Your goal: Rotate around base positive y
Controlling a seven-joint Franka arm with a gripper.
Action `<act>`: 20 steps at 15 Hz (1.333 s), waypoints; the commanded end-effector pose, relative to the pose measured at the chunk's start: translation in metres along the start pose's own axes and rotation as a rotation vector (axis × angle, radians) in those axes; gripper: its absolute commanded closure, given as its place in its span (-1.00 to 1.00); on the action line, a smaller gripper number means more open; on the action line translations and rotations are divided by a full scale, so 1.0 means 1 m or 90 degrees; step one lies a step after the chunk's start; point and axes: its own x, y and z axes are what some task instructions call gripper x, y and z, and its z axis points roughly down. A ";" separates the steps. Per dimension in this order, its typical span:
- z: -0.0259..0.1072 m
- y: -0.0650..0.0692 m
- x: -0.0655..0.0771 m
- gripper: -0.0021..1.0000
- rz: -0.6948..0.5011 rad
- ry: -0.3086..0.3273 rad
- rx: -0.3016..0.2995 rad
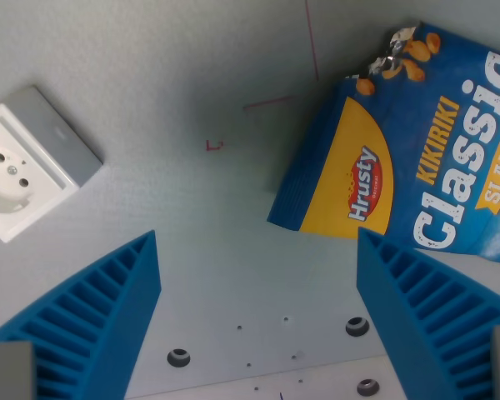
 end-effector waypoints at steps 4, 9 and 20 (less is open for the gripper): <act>-0.002 0.000 0.000 -1.00 0.000 -0.031 -0.005; -0.002 0.000 0.000 -1.00 0.000 -0.073 -0.012; -0.002 0.000 0.000 -1.00 -0.001 -0.165 -0.026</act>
